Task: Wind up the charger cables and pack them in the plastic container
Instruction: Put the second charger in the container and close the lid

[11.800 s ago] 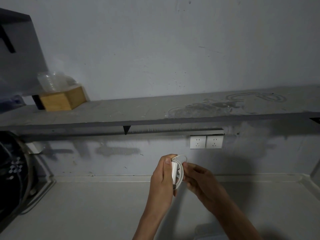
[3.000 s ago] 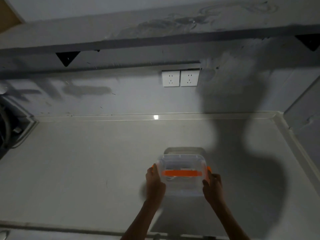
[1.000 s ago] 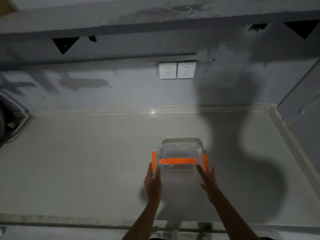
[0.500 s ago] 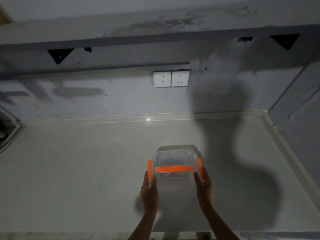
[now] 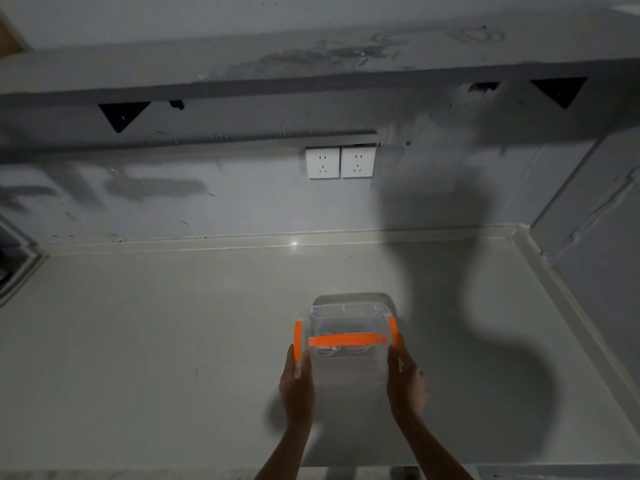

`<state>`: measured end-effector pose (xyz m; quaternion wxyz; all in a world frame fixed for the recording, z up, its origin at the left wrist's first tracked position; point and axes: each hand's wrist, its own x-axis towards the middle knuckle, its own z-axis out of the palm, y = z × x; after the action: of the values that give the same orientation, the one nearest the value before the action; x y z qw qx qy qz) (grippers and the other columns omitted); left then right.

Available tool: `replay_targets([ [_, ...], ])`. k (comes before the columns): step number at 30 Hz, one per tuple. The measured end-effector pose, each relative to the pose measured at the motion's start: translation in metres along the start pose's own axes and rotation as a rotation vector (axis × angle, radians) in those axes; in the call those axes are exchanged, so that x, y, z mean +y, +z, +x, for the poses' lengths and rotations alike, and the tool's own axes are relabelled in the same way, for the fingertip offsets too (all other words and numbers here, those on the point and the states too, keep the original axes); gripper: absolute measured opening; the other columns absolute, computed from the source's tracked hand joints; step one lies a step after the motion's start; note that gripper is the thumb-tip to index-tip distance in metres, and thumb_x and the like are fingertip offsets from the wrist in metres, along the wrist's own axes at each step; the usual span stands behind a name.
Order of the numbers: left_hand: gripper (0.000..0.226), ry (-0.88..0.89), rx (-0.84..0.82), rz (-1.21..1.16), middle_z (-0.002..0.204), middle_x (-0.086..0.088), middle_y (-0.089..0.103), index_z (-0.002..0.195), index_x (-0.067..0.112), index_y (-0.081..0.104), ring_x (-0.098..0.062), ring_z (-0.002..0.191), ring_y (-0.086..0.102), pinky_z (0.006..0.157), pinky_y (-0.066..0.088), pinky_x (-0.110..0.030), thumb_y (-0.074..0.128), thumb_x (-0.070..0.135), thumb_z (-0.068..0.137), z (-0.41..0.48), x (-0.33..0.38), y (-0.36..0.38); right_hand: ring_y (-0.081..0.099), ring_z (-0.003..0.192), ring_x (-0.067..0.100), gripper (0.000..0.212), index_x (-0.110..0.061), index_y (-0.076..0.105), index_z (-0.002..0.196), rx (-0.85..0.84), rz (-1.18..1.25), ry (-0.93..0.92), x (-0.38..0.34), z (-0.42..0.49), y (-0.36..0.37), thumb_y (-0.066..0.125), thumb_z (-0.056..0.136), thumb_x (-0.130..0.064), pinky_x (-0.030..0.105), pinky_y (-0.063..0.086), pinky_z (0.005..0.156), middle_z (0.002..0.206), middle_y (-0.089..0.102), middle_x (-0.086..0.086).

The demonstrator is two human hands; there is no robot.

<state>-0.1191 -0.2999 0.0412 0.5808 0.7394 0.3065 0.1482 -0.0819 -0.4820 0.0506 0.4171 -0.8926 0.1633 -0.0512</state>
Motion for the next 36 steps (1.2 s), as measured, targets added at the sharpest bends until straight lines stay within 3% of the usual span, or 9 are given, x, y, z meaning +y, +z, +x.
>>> replay_targets([
  [5,0.076,-0.046,0.005,0.201,0.151,-0.017,0.040,0.146,0.012,0.038,-0.031,0.141,0.036,0.114,0.028,-0.039,0.037,0.061,0.088,-0.006,-0.007,-0.001,0.043,0.136,0.028,0.056,-0.046,0.008,0.147,-0.125,-0.125,-0.182,0.015,-0.001,-0.003,0.024,0.093,-0.055,0.041,0.042,0.101,0.153,0.038,0.002],
  [8,0.066,0.398,0.001,0.539,0.154,-0.019,0.035,0.148,0.017,0.036,-0.034,0.142,0.033,0.113,0.031,-0.042,0.029,0.055,0.095,-0.020,-0.010,-0.011,0.015,0.148,0.020,0.064,-0.031,0.016,0.151,-0.136,-0.339,-0.491,0.026,-0.011,-0.003,0.029,0.093,-0.053,0.039,0.026,0.114,0.159,0.015,-0.001],
  [11,0.051,0.741,-0.223,0.757,0.153,-0.006,0.040,0.141,0.024,0.049,-0.029,0.141,0.037,0.111,0.032,-0.042,0.046,0.042,0.093,-0.023,-0.023,-0.016,0.039,0.138,0.023,0.049,-0.028,0.050,0.137,-0.160,-0.411,-0.782,0.037,-0.010,0.000,0.036,0.096,-0.050,0.036,0.021,0.117,0.150,0.038,0.001],
  [17,0.053,0.675,-0.343,0.789,0.149,0.003,0.040,0.138,0.027,0.052,-0.022,0.139,0.041,0.114,0.031,-0.041,0.054,0.013,0.087,0.031,-0.012,0.001,0.052,0.128,0.024,0.051,-0.027,0.060,0.127,-0.195,-0.403,-0.708,0.007,0.030,0.021,0.032,0.094,-0.054,0.041,0.045,0.104,0.136,0.058,0.004],
  [25,0.061,0.662,-0.442,1.002,0.132,-0.016,0.062,0.126,0.015,0.064,-0.039,0.122,0.058,0.096,0.044,-0.064,0.028,0.008,0.077,0.144,0.031,0.050,0.052,0.128,0.027,0.066,-0.019,0.059,0.127,-0.375,-0.495,-0.649,-0.039,0.135,0.063,0.015,0.096,-0.058,0.040,0.042,0.103,0.132,0.062,0.004],
  [28,0.077,0.629,-0.484,1.066,0.154,-0.012,0.037,0.145,0.019,0.043,-0.035,0.144,0.030,0.117,0.020,-0.057,0.003,0.017,0.078,0.171,0.049,0.063,0.054,0.125,0.030,0.076,-0.017,0.061,0.125,-0.370,-0.501,-0.639,-0.058,0.165,0.076,0.010,0.092,-0.063,0.038,0.037,0.105,0.129,0.063,0.008],
  [30,0.071,0.552,-0.553,1.107,0.162,-0.009,0.017,0.151,0.021,0.026,-0.031,0.150,0.009,0.120,-0.001,-0.047,0.005,0.012,0.084,0.177,0.058,0.066,0.057,0.122,0.031,0.067,-0.016,0.063,0.122,-0.348,-0.533,-0.645,-0.065,0.171,0.079,0.025,0.091,-0.061,0.041,0.045,0.102,0.125,0.066,0.009],
  [33,0.060,0.574,-0.569,1.137,0.162,-0.007,0.016,0.152,0.021,0.023,-0.029,0.150,0.008,0.119,0.003,-0.046,0.025,0.005,0.094,0.184,0.059,0.071,0.047,0.132,0.030,0.047,-0.017,0.057,0.130,-0.366,-0.566,-0.612,-0.068,0.172,0.082,0.055,0.088,-0.039,0.043,0.039,0.109,0.135,0.059,0.009],
  [36,0.059,0.497,-0.673,1.208,0.163,-0.005,0.015,0.152,0.023,0.023,-0.026,0.150,0.011,0.118,0.012,-0.047,0.036,0.006,0.096,0.191,0.076,0.068,0.026,0.145,0.025,0.059,-0.021,0.036,0.145,-0.550,-0.724,-0.570,-0.083,0.179,0.073,0.053,0.091,-0.039,0.039,0.025,0.116,0.153,0.037,0.005],
])
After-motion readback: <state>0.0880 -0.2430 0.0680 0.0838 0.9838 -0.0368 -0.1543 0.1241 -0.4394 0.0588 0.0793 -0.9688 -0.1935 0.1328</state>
